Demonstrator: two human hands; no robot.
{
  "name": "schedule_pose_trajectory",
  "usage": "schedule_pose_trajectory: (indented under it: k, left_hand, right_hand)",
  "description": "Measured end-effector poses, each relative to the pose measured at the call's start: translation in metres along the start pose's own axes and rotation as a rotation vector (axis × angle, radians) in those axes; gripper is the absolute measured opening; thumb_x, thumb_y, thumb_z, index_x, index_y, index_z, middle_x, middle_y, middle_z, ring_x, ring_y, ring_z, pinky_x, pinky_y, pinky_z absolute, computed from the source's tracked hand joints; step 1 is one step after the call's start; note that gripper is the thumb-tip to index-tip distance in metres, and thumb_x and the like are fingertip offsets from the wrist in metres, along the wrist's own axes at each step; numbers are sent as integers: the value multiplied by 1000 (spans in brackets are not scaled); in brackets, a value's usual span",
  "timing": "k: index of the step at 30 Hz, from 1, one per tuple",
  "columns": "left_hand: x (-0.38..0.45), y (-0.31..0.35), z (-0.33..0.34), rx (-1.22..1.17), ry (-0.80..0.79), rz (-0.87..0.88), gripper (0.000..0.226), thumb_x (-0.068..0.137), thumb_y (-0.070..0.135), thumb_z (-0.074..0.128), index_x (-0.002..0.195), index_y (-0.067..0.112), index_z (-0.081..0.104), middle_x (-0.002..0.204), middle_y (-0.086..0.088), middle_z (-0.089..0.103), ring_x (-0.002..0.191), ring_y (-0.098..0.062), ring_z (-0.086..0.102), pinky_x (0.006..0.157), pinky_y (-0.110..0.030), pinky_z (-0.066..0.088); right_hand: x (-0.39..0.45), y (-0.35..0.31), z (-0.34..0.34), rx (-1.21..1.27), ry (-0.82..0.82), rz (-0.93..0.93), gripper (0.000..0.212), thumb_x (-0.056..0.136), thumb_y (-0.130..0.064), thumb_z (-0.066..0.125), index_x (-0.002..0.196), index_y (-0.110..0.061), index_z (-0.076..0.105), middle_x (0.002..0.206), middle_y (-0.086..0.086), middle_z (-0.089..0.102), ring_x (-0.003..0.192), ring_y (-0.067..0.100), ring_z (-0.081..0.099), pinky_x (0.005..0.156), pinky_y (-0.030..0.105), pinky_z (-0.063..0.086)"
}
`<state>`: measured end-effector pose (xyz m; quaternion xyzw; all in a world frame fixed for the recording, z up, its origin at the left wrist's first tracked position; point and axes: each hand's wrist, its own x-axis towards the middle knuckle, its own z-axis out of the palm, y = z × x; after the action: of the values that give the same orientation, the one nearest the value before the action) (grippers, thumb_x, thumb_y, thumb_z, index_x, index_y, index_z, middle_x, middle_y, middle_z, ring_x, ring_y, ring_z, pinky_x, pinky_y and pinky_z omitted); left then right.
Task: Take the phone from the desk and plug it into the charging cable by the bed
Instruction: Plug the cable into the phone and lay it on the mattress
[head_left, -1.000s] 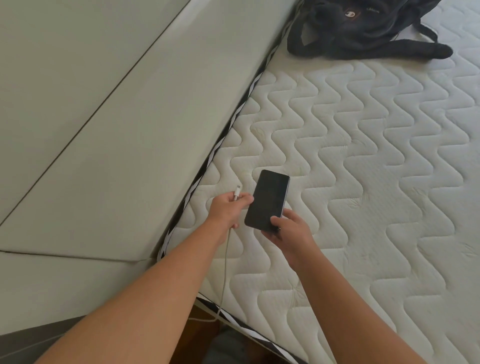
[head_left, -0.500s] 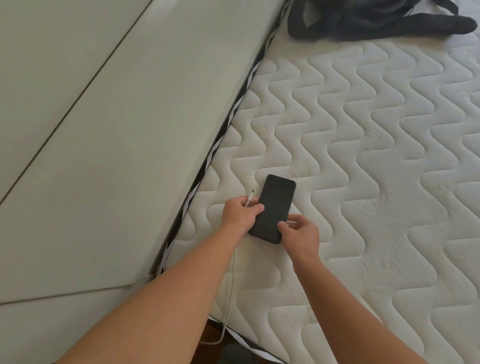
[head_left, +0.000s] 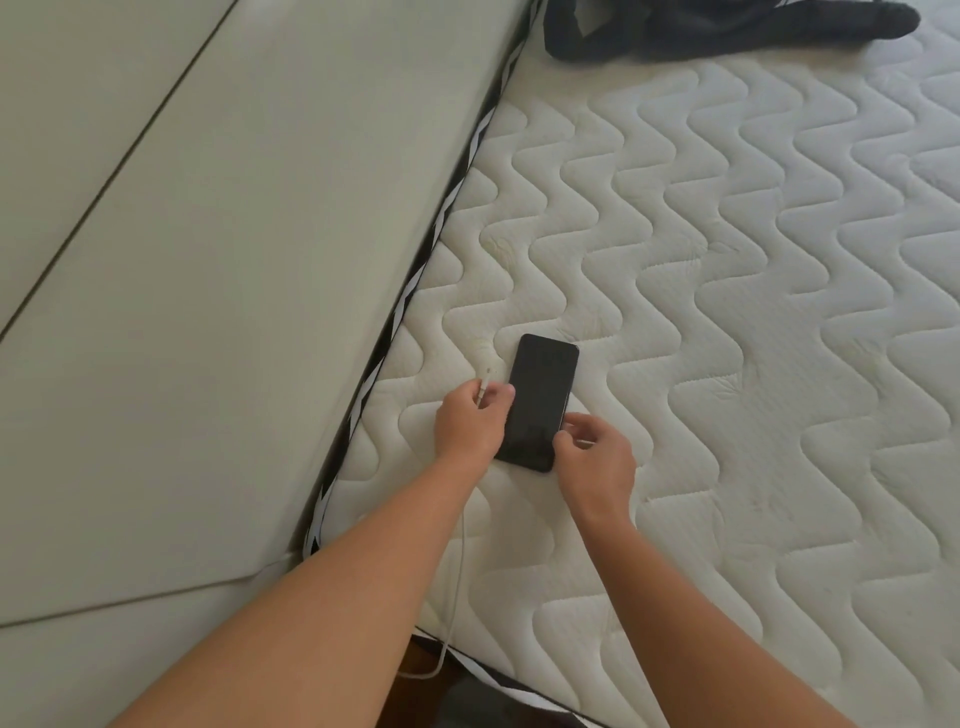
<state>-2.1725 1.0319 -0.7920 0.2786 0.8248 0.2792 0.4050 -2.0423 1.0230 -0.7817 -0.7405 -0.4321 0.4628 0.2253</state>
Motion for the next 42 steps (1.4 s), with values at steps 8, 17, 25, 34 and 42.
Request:
schedule_pose_trajectory:
  k: [8,17,25,34,42]
  left_hand:
    - [-40,-27,-21,-199,8,-178,22,101,23,33,101,9,50,81,-2,63,65,-18,49,67,-33,38]
    - [-73,-48,-14,-261,-147,-272,23,98,19,57,102,-1,68,96,-15,78,46,-9,62,44,-15,47]
    - [-67,-38,-7,-245,-230,-359,23,99,17,52,111,4,68,96,-11,78,58,-16,65,57,-25,48]
    - [-60,-41,-16,-247,-350,-367,18,99,11,51,110,6,66,89,-6,76,59,-13,66,58,-25,52]
    - [-51,-52,-21,-351,-443,-394,18,98,14,59,112,5,68,98,-10,80,75,-18,75,75,-33,61]
  right_hand:
    - [-12,16,1,57,-24,21,30,87,-18,60,116,-20,58,99,-6,61,79,-1,57,62,18,41]
    - [-6,3,-3,41,-65,-118,37,89,-14,55,126,-18,54,118,1,60,87,6,58,78,28,51]
    - [28,-9,-3,-181,-168,-238,60,89,-12,50,146,-20,32,147,2,39,101,17,59,81,32,49]
    - [66,-18,3,-595,-270,-367,82,88,-25,55,152,-28,5,136,9,30,67,16,46,47,27,39]
    - [82,-18,5,-619,-316,-329,83,85,-30,60,151,-31,10,136,10,32,64,11,44,47,25,37]
